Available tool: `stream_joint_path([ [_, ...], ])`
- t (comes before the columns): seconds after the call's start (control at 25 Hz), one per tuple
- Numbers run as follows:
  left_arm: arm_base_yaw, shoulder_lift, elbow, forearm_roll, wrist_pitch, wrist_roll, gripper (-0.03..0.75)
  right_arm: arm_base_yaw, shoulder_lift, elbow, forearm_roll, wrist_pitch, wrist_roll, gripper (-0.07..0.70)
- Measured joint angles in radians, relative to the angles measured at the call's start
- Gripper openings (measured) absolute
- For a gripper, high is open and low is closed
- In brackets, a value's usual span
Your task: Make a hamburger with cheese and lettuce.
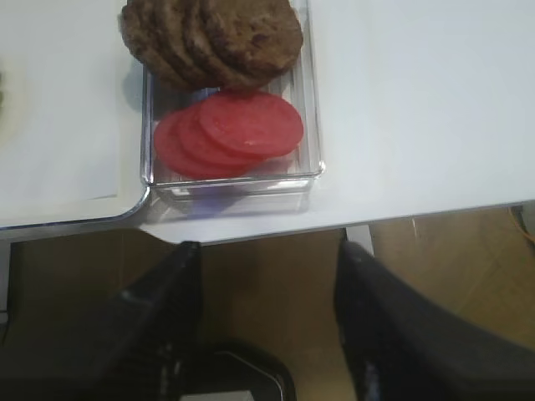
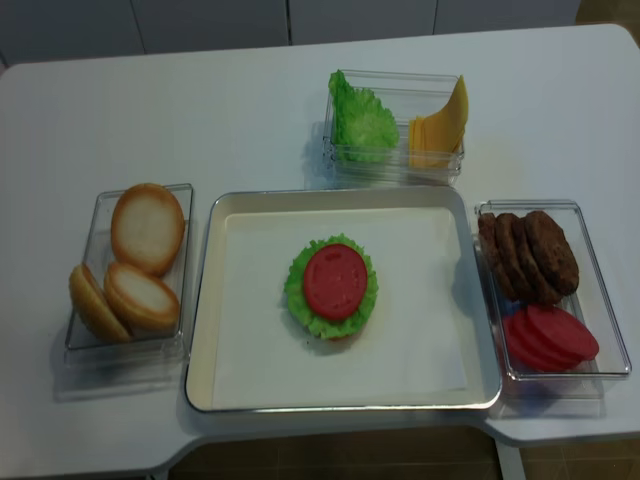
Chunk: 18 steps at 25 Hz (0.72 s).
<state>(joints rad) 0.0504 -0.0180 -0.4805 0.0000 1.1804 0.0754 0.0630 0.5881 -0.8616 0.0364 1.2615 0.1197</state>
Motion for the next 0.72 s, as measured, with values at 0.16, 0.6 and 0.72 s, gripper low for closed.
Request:
stream_joint_path([
  [0.16,0.0,0.0,0.0,0.0,0.0,0.0,0.468,0.0,-0.157,0.052,-0.012,0.008,0.002,0.403],
  [0.6,0.0,0.0,0.0,0.0,0.0,0.0,0.468,0.0,-0.48,0.174,0.042,0.017,0.003,0.403],
  [0.72,0.0,0.0,0.0,0.0,0.0,0.0,0.468,0.0,-0.554,0.244,0.085,0.021,-0.02,0.403],
])
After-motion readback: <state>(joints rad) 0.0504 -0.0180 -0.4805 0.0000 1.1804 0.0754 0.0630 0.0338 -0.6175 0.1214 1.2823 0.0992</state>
